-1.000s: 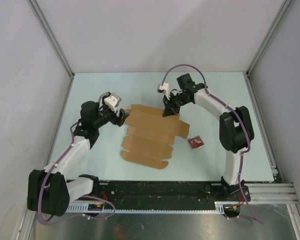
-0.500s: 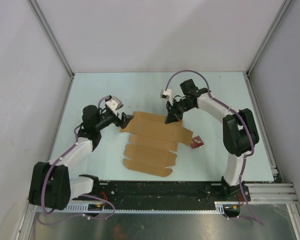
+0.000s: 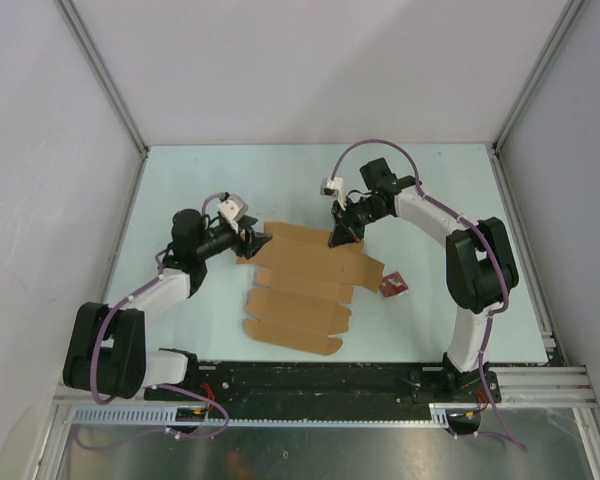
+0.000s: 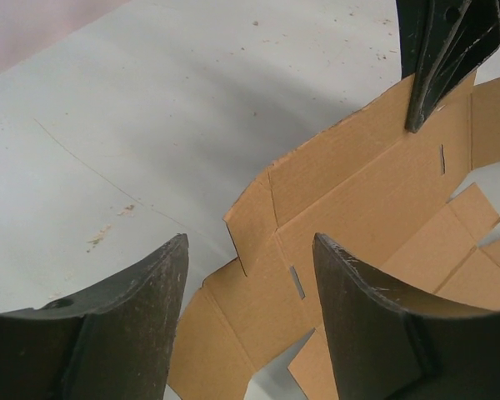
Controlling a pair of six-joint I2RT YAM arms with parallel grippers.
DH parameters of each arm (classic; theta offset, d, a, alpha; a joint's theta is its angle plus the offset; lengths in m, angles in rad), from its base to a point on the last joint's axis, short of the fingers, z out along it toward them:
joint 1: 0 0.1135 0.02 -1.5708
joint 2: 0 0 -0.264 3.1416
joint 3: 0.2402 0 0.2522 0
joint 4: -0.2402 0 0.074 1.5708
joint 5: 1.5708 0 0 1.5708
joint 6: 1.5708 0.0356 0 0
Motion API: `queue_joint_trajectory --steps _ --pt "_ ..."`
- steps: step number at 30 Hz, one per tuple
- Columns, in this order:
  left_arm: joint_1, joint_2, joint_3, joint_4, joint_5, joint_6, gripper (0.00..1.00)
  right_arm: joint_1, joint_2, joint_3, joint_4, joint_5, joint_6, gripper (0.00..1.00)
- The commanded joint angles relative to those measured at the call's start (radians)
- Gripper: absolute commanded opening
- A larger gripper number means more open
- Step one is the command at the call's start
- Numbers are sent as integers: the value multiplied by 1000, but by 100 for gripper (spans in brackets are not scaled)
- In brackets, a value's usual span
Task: Fold the paper box
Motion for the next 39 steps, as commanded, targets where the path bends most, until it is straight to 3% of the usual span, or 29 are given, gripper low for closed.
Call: queue_joint_trajectory --steps 1,6,19,30,39 --pt "5 23 28 38 29 -53 65 6 -46 -2 32 -32 21 0" --pt "1 42 40 38 16 -71 59 17 -42 0 43 -27 33 0" --pt "-83 20 30 38 -104 -56 28 22 -40 -5 99 11 97 0" --pt "-238 -33 -1 36 -490 35 16 32 -37 -12 172 66 179 0" --pt "-284 14 34 15 -584 49 16 37 -42 -14 184 76 192 0"
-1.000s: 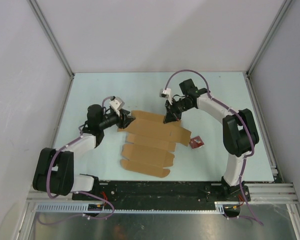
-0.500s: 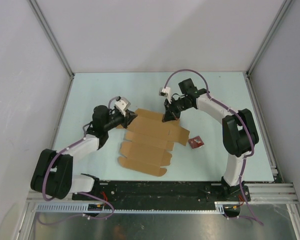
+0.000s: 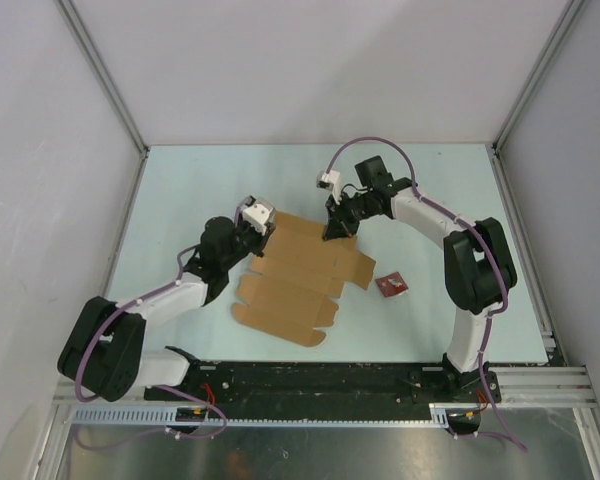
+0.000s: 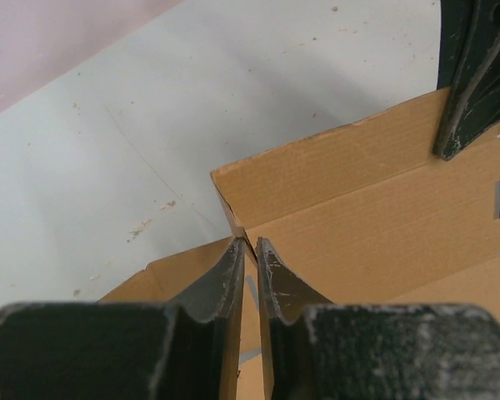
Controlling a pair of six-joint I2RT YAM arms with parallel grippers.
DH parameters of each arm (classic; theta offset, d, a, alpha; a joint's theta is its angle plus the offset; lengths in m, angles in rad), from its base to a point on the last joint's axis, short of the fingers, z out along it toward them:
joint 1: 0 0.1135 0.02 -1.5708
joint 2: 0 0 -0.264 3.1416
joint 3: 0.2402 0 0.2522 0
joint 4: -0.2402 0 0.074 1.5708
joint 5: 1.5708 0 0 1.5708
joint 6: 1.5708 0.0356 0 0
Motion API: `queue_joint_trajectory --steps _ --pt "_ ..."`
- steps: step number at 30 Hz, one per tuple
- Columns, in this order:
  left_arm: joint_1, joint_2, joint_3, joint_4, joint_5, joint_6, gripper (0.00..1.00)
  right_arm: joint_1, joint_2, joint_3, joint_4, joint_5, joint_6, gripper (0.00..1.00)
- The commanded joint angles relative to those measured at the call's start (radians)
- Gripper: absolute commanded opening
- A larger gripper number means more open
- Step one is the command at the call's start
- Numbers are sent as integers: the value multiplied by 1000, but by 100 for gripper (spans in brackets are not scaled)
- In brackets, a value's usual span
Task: Fold the paper box
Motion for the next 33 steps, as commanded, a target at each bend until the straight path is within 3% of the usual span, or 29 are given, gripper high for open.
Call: queue_joint_trajectory --steps 1,16,23,29,33 --pt "-14 10 33 6 -67 10 16 6 -42 -8 40 -7 17 0" --pt "-24 17 45 -9 19 3 23 25 -45 -8 29 -8 5 0" --pt "-18 -32 37 -34 -27 43 33 19 -42 -8 30 22 -1 0" --pt "81 -136 19 -51 51 22 43 -17 -31 -16 32 24 -13 0" --pt "213 -154 30 -81 132 -21 47 -27 -40 -28 32 19 -23 0"
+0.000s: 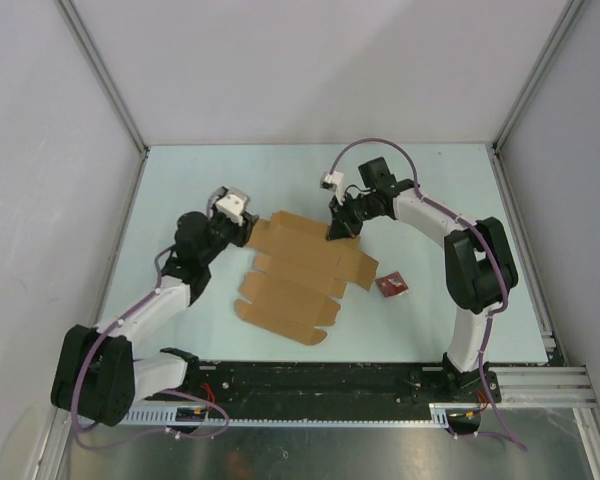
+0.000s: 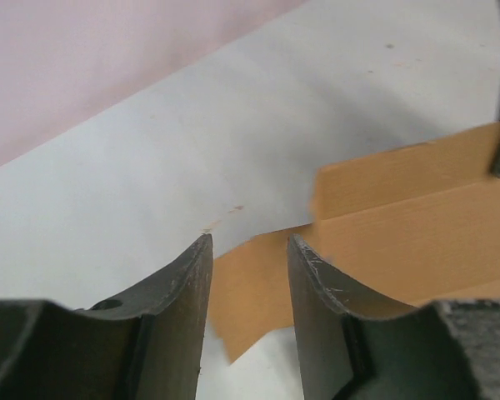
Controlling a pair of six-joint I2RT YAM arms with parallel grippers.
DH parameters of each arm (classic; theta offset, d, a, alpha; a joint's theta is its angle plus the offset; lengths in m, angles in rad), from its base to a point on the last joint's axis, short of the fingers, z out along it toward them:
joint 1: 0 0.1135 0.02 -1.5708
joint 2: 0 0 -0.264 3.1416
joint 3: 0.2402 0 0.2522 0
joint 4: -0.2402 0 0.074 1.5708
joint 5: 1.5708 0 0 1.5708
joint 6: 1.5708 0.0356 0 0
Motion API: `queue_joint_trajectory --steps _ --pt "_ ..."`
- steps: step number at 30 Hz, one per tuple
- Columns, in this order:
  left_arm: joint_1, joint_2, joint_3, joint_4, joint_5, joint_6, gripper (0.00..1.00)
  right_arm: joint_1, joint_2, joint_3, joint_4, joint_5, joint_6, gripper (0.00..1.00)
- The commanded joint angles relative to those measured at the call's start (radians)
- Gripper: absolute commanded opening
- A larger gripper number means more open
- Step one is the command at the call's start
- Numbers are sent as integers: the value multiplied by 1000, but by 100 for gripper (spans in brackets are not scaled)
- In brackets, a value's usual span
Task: Fold the paper box
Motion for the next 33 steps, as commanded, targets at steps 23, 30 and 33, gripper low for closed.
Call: queue_joint_trajectory --steps 23,30,33 --pt "375 190 179 -177 423 -122 49 -40 -95 -61 12 -15 -95 0" --pt "440 272 228 -182 650 -165 50 -43 -94 -61 18 -17 -86 0" --pt "441 249 210 -182 675 -157 51 -55 -89 -61 47 -23 -43 0"
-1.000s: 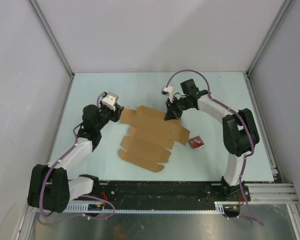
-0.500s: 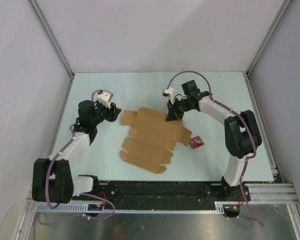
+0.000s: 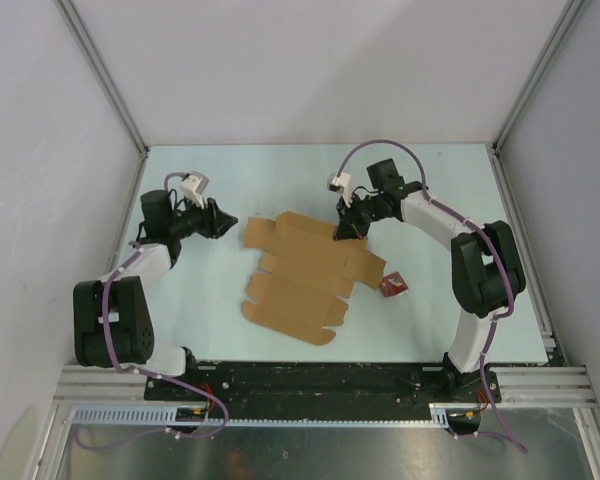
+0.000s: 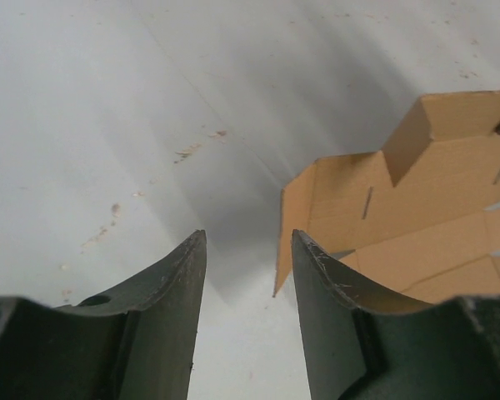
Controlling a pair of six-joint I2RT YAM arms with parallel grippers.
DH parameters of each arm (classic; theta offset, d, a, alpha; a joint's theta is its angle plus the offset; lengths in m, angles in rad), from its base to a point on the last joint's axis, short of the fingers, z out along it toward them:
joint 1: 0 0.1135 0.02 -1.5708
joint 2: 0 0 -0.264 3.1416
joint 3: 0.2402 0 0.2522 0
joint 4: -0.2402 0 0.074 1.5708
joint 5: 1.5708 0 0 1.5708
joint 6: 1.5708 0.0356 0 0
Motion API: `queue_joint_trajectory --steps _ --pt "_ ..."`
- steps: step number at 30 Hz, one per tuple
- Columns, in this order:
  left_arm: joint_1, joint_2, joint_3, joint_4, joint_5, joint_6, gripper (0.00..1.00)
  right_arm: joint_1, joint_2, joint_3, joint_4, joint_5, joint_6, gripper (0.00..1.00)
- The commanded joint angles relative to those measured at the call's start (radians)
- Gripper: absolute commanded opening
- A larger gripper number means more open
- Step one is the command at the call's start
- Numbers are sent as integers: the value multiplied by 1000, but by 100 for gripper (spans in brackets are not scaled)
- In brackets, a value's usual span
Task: Fold the paper box
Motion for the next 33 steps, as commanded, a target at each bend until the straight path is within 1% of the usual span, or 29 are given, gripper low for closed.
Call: queue_joint_trajectory --steps 1,4,6,9,11,12,13,15,16,17,20,22,25,27,33 --pt "2 -40 17 8 144 -2 51 -18 -44 0 53 -32 47 0" --pt "0 -64 3 2 222 -2 51 -23 -37 0 82 -35 93 0" --pt "-3 -72 5 -11 233 -5 51 -21 -35 0 99 -32 105 0" --pt "-12 -80 17 -58 187 5 51 -24 -38 0 119 -20 135 0" --pt "-38 -96 24 -115 153 28 50 -27 -40 0 127 -12 153 0" --pt "-53 -104 29 -138 98 44 50 -27 -43 0 142 -8 162 0" --pt "-99 -115 26 -178 66 79 50 -27 -43 0 148 -3 168 0" --pt "-167 -145 2 -187 -15 100 50 -27 -44 0 160 -6 181 0" --pt "-212 -150 -2 -189 -82 120 50 -26 -43 0 162 -8 182 0" --pt "-231 -150 -5 -190 -109 127 51 -24 -41 0 164 -8 182 0" --pt "-250 -115 8 -192 -126 121 51 -21 -41 0 158 -12 181 0" --pt "-257 -58 23 -192 -117 113 51 -21 -43 0 154 -14 178 0" --pt "-277 6 44 -192 -147 111 51 -24 -46 0 148 -19 174 0" --pt "-285 31 63 -202 -190 108 52 -29 -46 0 145 -25 171 0" --pt "-286 60 87 -206 -223 96 54 -36 -49 0 139 -48 167 0"
